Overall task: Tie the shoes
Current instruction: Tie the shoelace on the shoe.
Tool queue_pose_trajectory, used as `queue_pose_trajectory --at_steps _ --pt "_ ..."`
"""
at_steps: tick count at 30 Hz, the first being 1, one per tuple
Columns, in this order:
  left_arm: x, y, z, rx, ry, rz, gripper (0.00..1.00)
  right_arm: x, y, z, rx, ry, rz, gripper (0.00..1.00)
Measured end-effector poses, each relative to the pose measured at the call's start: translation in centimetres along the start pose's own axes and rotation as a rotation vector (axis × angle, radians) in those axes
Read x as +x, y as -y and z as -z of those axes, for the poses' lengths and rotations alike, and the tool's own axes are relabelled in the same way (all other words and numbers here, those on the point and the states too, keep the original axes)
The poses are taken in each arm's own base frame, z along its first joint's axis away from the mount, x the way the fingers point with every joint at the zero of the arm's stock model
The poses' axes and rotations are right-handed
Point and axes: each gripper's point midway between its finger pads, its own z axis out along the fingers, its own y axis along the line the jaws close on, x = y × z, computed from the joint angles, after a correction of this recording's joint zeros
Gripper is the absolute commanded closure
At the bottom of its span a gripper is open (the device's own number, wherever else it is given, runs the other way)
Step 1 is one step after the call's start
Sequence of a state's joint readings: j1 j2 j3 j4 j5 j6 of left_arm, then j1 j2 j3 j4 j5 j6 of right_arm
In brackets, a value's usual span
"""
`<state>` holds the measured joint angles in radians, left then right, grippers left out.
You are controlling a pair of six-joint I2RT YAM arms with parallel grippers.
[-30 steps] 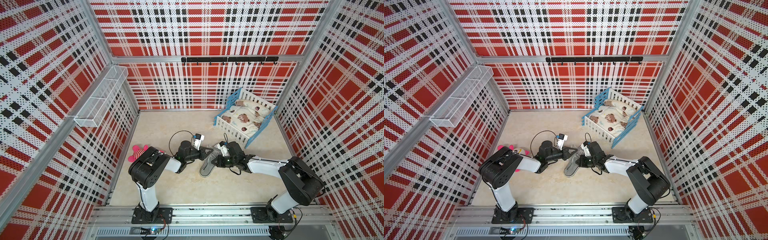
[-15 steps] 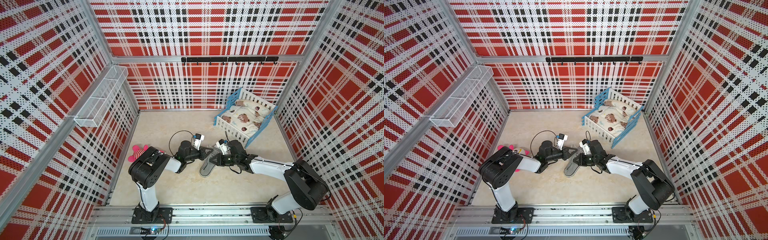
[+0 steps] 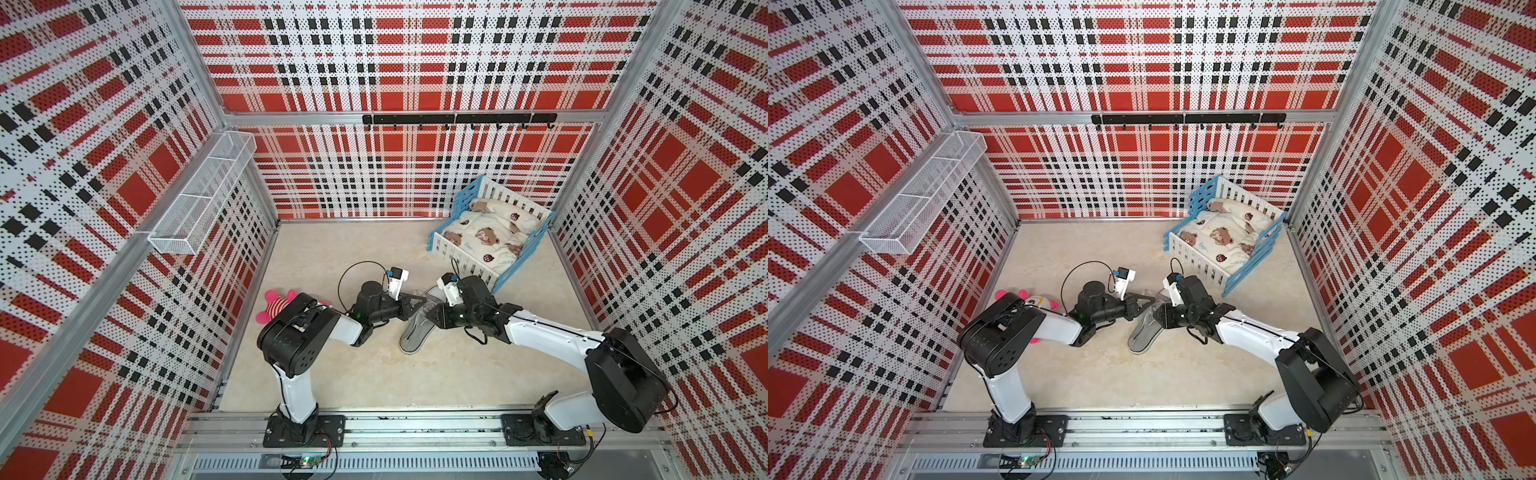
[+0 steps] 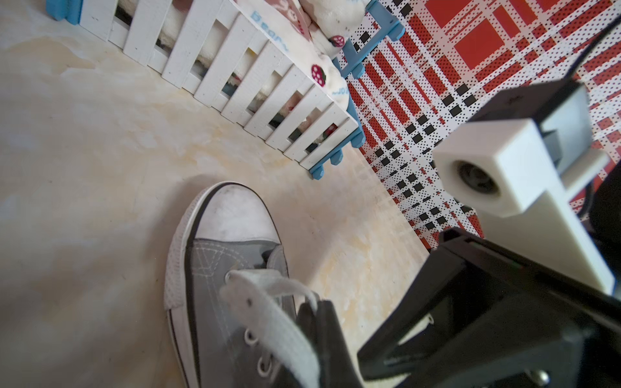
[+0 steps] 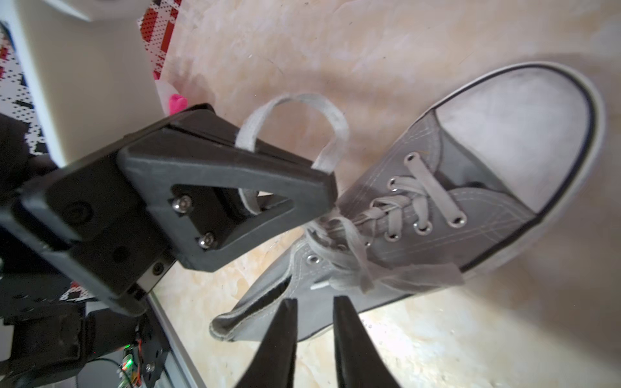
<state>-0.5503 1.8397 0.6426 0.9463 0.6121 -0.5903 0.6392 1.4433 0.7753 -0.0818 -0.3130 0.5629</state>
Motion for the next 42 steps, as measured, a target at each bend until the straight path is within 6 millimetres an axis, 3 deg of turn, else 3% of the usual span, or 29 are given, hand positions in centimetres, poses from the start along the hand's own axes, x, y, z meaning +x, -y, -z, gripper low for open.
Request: queue_pose_trajectory --at_steps 5,12,23,29,33,37,42 --pt "-0.2 -0.3 0.1 -0.013 0.009 -0.003 0.81 -1.3 0.5 0.4 0.059 0.032 0.070 0.70" --pt "-0.3 -1.6 0.8 -0.054 0.023 0.012 0.65 -1.2 1.3 0.4 0.102 0.025 0.109 0.70" --pt "-1.2 -4.0 3.9 -0.172 0.094 0.047 0.35 -0.8 1.7 0.5 0.126 0.006 0.114 0.70" --pt "-0.6 -4.3 7.1 -0.279 0.126 0.051 0.34 -0.6 2.2 0.6 0.146 -0.001 0.107 0.70" --pt "-1.2 -2.3 8.3 -0.315 0.142 -0.033 0.40 -0.9 2.7 0.8 0.145 0.004 0.086 0.70" --pt "-0.3 1.7 7.0 -0.308 0.072 -0.200 0.50 -1.9 4.4 1.4 0.161 0.027 0.031 0.70" --pt "1.3 4.6 3.7 -0.361 -0.084 -0.392 0.58 -2.4 6.7 2.0 0.183 0.054 -0.033 0.70"
